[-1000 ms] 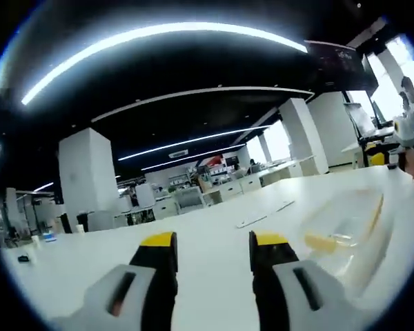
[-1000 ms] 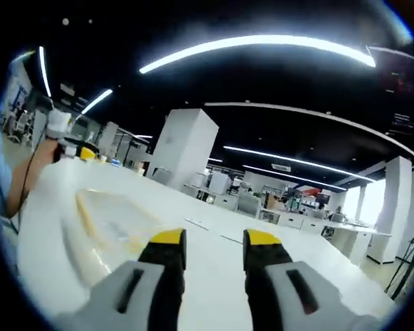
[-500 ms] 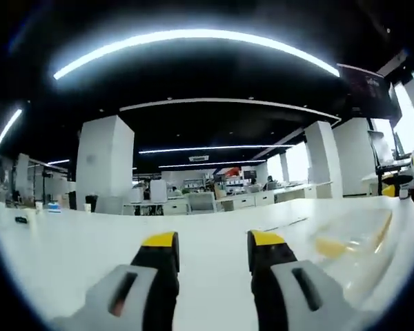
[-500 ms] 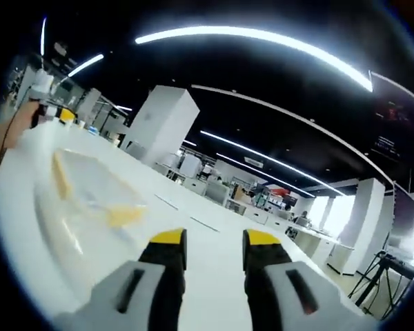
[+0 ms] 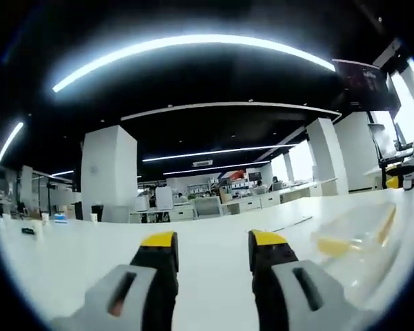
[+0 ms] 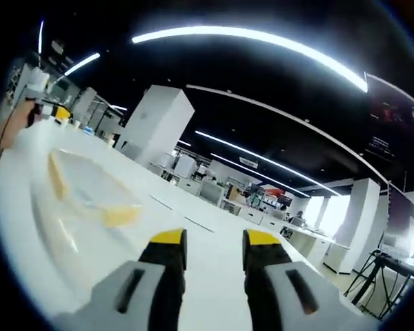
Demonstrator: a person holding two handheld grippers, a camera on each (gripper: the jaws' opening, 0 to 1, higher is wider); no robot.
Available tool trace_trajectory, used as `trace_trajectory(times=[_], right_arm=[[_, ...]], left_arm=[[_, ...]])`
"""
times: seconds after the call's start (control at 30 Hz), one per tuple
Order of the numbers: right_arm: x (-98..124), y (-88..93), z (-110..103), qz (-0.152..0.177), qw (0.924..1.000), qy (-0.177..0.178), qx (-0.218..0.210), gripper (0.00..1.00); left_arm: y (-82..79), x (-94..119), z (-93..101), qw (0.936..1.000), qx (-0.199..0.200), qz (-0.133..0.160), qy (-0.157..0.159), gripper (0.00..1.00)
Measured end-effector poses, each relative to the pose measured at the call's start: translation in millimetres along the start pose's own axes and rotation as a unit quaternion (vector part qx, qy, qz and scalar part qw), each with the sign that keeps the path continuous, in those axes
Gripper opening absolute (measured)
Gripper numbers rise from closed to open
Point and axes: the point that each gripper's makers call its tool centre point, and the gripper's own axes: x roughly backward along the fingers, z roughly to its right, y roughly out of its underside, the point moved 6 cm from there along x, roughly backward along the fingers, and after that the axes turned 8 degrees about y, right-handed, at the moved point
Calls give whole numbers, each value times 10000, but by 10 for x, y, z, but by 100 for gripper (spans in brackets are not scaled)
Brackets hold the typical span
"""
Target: Snap each plastic latch of the storage box into its locked position after aligning the lid with the box until every specified latch is closed and the lid sits flush.
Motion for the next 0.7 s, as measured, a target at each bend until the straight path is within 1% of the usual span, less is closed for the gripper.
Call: trace_trajectory(times=[0.13, 0.37, 0.5, 0.7], right_arm=[[5, 11, 5, -44, 10000, 21, 11, 31], [28, -12, -2, 36, 10000, 25, 35, 31], [21, -2, -8, 8, 10000, -5, 30, 31], [24, 2, -8, -15, 10000, 20, 71, 31]], left_arm=[[0, 11, 7, 10000, -39, 6, -1, 41], [26, 19, -18, 10000, -13, -46, -66, 41], [26, 25, -25, 9999, -4, -32, -98, 41], [29, 14, 8, 10000, -26, -45, -26, 41]])
